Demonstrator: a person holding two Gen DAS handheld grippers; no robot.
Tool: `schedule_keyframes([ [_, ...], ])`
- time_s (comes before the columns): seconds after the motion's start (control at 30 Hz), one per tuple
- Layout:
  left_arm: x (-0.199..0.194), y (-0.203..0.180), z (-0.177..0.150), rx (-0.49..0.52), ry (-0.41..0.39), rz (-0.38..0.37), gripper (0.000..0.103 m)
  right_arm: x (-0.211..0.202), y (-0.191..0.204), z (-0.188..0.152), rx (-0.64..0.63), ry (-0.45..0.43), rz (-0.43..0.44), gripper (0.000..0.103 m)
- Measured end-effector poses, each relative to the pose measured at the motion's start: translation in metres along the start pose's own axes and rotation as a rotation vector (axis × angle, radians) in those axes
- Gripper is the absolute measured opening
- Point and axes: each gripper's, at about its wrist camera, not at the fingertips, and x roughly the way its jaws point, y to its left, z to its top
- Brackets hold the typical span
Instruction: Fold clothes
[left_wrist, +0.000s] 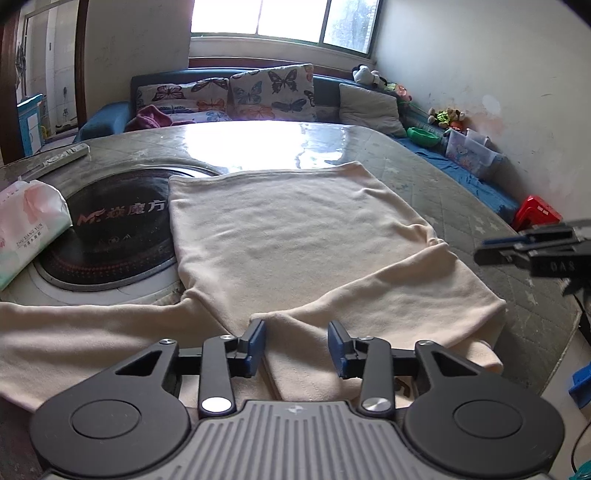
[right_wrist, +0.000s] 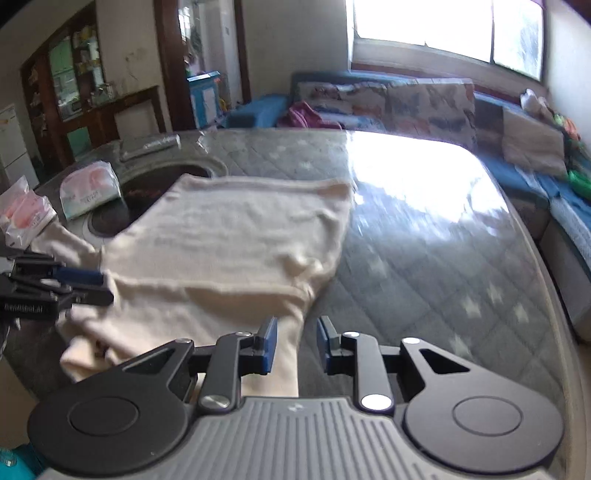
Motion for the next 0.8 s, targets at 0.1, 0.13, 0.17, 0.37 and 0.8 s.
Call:
schedule_keyframes([
  [0.1, 0.0, 0.003, 0.0, -0.004, 0.002, 0.023, 0.034, 0.016, 0.008, 0.009, -0.04, -0.011, 0.014, 0.023],
  [0.13, 0.0, 0.004, 0.0, -0.005, 0.003, 0.029, 0.033, 0.023, 0.011, 0.01, -0.058, -0.008, 0.013, 0.022],
  [0.17, -0.001, 0.004, 0.0, -0.007, 0.003, 0.036, 0.033, 0.03, 0.013, 0.01, -0.074, -0.003, 0.006, 0.022],
  [0.37, -0.008, 0.008, -0.002, 0.011, 0.003, 0.052, 0.034, 0.039, 0.008, 0.006, -0.082, -0.003, -0.038, 0.022],
  [0.8, -0.002, 0.006, 0.001, 0.018, 0.0, 0.05, 0.034, 0.048, 0.018, 0.002, -0.278, 0.02, -0.07, 0.015],
])
